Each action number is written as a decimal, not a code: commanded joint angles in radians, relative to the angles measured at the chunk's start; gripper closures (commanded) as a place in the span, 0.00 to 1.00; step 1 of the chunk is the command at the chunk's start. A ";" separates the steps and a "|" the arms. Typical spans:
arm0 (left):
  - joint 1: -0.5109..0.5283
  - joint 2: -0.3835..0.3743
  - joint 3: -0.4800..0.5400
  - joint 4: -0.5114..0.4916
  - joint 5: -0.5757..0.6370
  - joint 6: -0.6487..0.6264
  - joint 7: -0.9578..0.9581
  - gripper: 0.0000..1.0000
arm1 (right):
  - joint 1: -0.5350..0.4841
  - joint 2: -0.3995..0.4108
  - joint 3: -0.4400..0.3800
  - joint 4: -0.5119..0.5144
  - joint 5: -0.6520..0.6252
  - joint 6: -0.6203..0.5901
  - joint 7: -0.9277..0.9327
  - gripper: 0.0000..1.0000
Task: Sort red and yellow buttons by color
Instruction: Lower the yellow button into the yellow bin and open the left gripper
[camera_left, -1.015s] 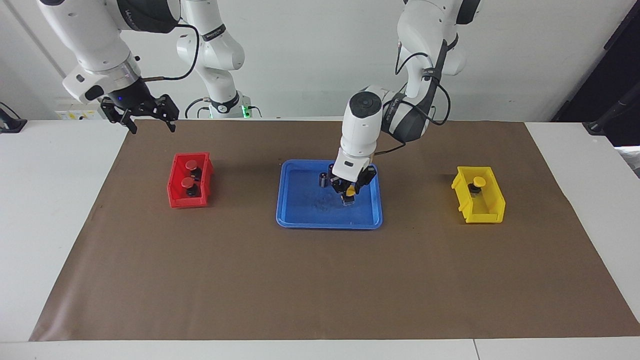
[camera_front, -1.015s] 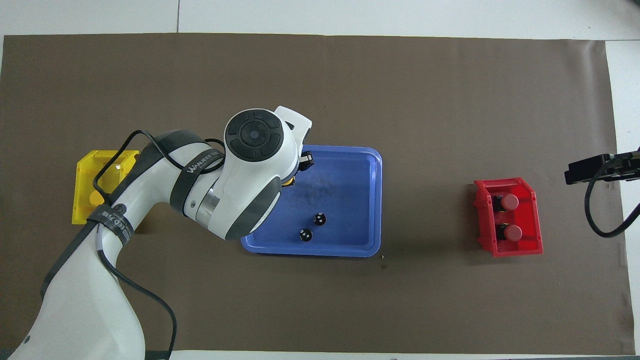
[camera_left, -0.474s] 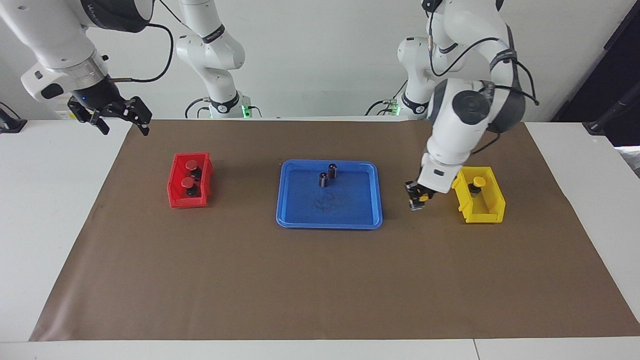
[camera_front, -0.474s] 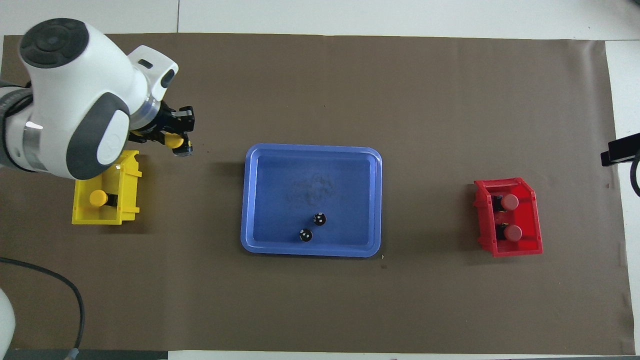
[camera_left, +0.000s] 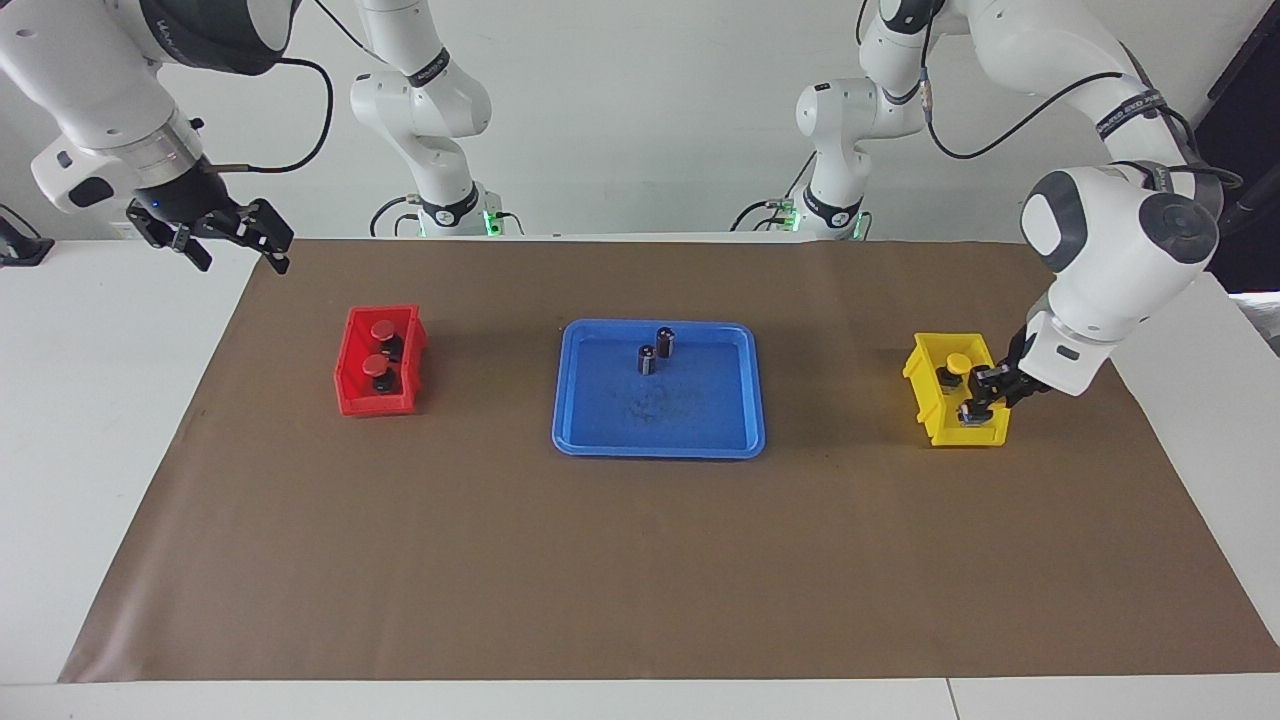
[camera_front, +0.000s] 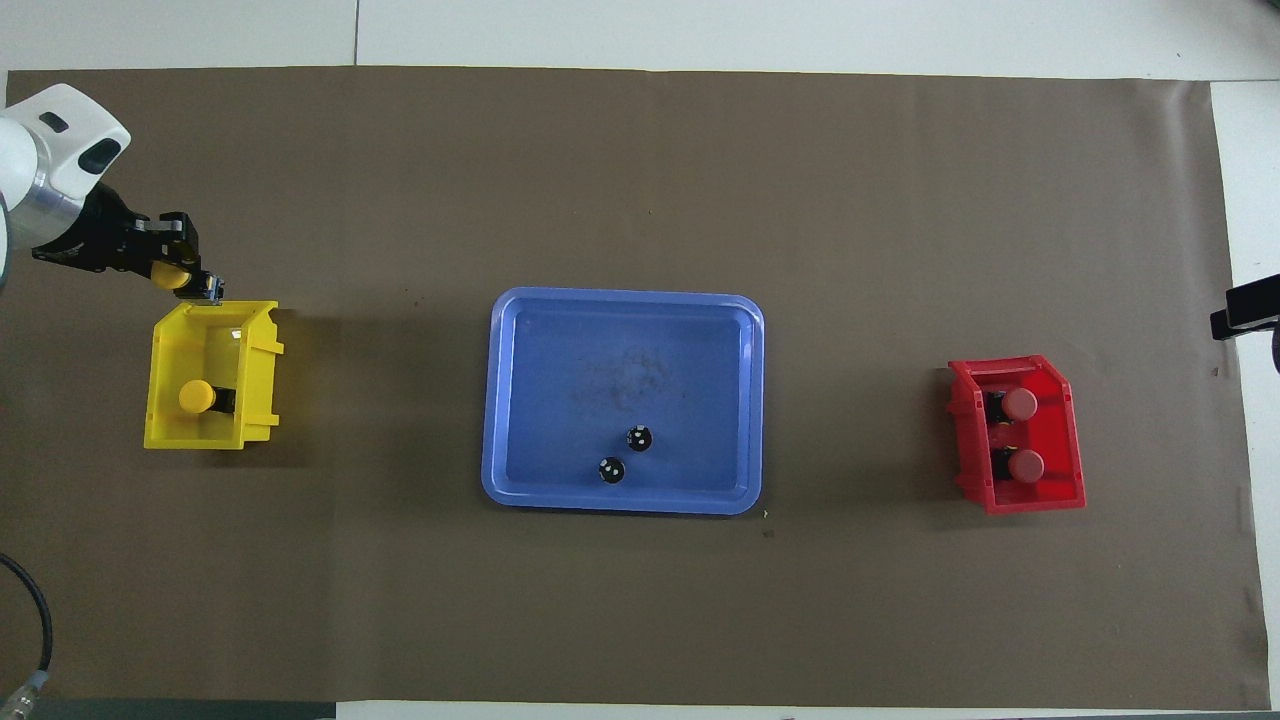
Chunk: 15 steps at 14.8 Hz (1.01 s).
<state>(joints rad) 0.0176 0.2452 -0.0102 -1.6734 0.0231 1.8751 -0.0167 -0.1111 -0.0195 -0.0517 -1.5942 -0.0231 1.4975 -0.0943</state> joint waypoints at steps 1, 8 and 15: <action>0.015 -0.046 -0.011 -0.100 0.000 0.083 0.029 0.99 | 0.002 -0.016 0.003 -0.001 0.002 -0.010 0.021 0.00; 0.022 -0.121 -0.011 -0.265 -0.002 0.147 0.032 0.99 | 0.004 -0.017 0.001 -0.003 0.002 -0.013 0.021 0.00; 0.039 -0.118 -0.013 -0.339 -0.002 0.268 0.020 0.99 | 0.002 -0.017 -0.004 -0.003 0.002 -0.014 0.016 0.00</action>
<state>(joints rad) 0.0515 0.1443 -0.0180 -1.9698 0.0231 2.0896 0.0017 -0.1104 -0.0273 -0.0522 -1.5940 -0.0230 1.4953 -0.0908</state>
